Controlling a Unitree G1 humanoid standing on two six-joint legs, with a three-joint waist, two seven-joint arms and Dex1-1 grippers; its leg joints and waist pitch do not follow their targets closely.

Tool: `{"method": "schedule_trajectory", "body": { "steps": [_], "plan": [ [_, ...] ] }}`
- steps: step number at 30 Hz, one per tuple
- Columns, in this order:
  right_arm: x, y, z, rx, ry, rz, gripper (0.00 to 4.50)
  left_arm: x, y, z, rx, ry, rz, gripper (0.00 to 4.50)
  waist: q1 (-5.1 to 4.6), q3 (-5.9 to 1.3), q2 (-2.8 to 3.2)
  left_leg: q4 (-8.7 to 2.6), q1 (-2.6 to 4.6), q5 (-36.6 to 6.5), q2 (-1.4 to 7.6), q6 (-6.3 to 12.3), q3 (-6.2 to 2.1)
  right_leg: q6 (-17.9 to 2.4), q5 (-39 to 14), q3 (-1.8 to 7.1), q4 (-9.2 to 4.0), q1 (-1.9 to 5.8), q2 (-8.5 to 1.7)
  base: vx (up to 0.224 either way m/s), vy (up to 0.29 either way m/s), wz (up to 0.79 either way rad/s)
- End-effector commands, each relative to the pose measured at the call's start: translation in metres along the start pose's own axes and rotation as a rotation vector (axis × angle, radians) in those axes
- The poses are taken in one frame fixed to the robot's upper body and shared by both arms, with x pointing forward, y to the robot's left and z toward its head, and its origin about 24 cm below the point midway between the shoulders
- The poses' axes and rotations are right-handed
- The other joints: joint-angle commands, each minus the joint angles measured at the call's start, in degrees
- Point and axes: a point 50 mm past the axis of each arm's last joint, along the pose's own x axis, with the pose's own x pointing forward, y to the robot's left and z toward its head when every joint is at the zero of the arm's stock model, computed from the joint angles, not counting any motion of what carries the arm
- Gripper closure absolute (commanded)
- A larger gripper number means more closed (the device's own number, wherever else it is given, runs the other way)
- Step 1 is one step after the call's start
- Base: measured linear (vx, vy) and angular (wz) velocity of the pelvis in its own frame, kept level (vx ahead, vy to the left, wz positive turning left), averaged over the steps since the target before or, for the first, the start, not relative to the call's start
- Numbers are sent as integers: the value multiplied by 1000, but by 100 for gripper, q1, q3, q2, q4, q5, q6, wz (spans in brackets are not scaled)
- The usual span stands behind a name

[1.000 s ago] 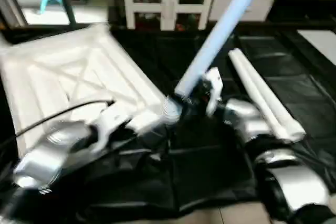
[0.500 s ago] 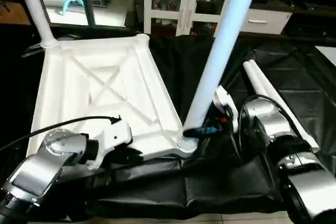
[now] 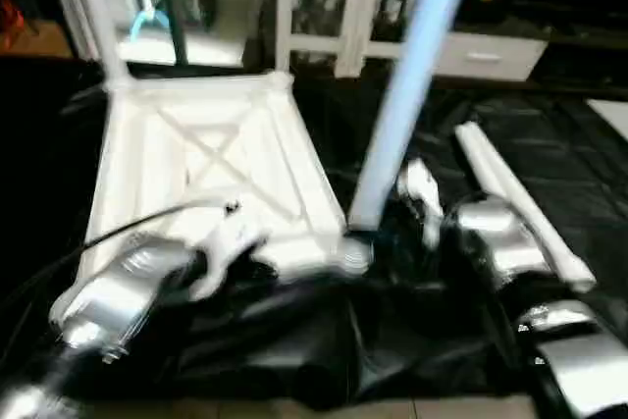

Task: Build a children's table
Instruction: Insert table leg to table base

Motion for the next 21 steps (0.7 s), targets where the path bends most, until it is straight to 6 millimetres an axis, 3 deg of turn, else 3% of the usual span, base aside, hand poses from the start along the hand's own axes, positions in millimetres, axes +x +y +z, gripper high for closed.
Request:
{"method": "schedule_trajectory", "body": {
  "steps": [1,2,3,6,9,10,11,12,13,14,16,17,19,21],
  "plan": [
    [1,31,-86,208,345,-108,262,-2,16,19,-107,-46,206,450,-26,11,132,-379,-69,-1460,57,-144,-54,-1020,-1169,324,-623,-98,-571,0,0,0],
    [2,31,-86,210,346,-116,262,-2,17,19,-115,-48,210,450,-53,8,128,-370,-109,-1361,43,-73,-54,-1027,-987,317,-621,-83,-556,0,0,0],
    [10,32,-87,236,348,-203,262,3,17,28,-181,-80,237,450,-54,-2,129,-353,-104,-1281,34,-2,-40,-1054,-771,322,-614,-93,-539,0,0,0],
    [13,33,-87,248,349,-248,262,5,17,32,-209,-98,247,450,-54,-24,137,-350,-120,-1005,32,17,-41,-1090,-250,314,-584,-70,-530,0,0,0],
    [24,32,-85,275,331,-407,262,10,15,46,-289,-155,265,450,-46,-69,141,-326,-148,-596,33,26,-37,-1105,560,310,-507,-16,-510,0,0,0],
    [32,33,-82,254,330,-490,262,14,11,52,-306,-156,280,450,-63,-92,154,-296,-182,-153,24,16,-36,-1085,1441,311,-437,12,-496,0,0,0],
    [33,33,-81,247,331,-495,262,14,11,52,-307,-155,281,450,-60,-107,134,-278,-197,22,0,14,-42,-1020,1879,299,-409,41,-474,0,0,0],
    [35,34,-80,231,332,-505,262,15,10,52,-309,-152,283,450,-60,-107,134,-278,-197,22,0,14,-42,-1020,1879,299,-409,41,-474,0,0,0],
    [35,34,-80,231,332,-505,262,15,10,52,-309,-152,283,450,-60,-109,137,-264,-207,83,-15,27,-36,-965,2198,294,-394,44,-456,0,0,0],
    [36,34,-80,218,334,-522,262,16,9,52,-319,-148,290,450,-63,-83,140,-276,-202,-67,-14,29,-26,-925,2199,286,-409,19,-452,0,0,0],
    [37,36,-82,198,338,-570,262,16,9,52,-335,-145,312,450,-72,-52,138,-310,-184,-509,2,-52,-25,-859,1547,286,-463,-2,-476,0,0,0],
    [37,36,-82,198,338,-570,262,16,9,52,-335,-145,312,450,-72,-52,138,-310,-184,-509,2,-52,-25,-859,1547,286,-463,-2,-476,0,0,0],
    [38,38,-83,189,332,-608,262,16,9,52,-324,-144,336,450,-70,-12,130,-345,-178,-855,15,-112,-24,-761,686,305,-528,-49,-497,0,0,0],
    [40,38,-82,186,321,-610,262,15,9,53,-303,-146,342,450,-75,-10,134,-356,-168,-933,24,-134,-28,-724,468,306,-542,-69,-497,0,0,0]
  ]
}}
